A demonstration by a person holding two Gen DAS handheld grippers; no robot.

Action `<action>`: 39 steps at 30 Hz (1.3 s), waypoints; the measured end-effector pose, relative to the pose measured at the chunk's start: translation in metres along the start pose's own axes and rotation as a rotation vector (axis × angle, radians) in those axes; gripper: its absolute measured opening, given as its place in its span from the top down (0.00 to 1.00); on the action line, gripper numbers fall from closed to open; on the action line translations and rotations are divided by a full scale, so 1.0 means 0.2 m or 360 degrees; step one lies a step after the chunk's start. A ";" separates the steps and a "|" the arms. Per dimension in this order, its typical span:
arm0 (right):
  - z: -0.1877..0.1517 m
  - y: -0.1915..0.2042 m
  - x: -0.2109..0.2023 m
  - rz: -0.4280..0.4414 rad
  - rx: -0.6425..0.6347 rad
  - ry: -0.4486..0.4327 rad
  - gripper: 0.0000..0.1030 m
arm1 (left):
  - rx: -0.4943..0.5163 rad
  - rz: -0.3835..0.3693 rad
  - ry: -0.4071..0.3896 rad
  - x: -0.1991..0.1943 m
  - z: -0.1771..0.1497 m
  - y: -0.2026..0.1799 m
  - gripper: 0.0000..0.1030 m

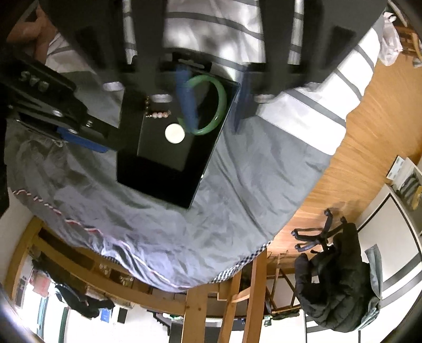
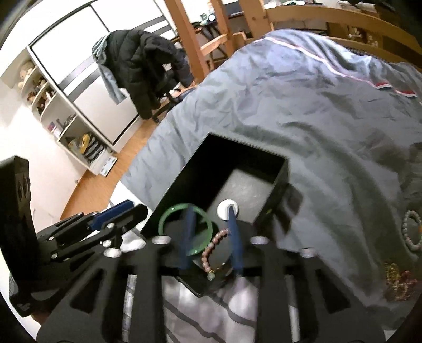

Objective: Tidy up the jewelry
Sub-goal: 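Lower bangle and pink bracelet into the black box and open both tools, then move the left tool back to the jewelry pile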

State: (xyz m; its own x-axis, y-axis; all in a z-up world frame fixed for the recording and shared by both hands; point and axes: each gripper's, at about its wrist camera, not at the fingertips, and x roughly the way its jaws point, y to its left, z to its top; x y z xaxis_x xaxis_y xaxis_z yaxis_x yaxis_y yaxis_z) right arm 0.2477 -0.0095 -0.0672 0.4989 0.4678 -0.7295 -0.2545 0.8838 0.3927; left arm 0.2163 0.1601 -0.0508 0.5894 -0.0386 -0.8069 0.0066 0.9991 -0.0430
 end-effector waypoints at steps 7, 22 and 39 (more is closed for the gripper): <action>-0.01 -0.11 -0.18 -0.0137 0.0034 -0.0119 0.11 | 0.0032 -0.0117 -0.0121 -0.08 0.00 -0.06 0.11; -0.10 -0.48 -0.58 -0.0401 0.0137 -0.0230 0.06 | 0.0266 -0.0368 -0.0175 -0.07 -0.07 -0.46 0.08; -0.36 -0.91 -0.88 -0.0551 0.0257 -0.0259 0.06 | 0.0502 -0.0516 -0.0121 0.05 -0.25 -0.92 0.08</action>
State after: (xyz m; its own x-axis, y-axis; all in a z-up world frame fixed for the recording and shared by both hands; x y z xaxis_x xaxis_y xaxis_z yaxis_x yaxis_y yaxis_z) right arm 0.1464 -0.2517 -0.0496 0.6601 0.1238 -0.7409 0.0785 0.9696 0.2319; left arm 0.1805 -0.0246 -0.0815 0.5738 -0.3604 -0.7354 0.4391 0.8934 -0.0953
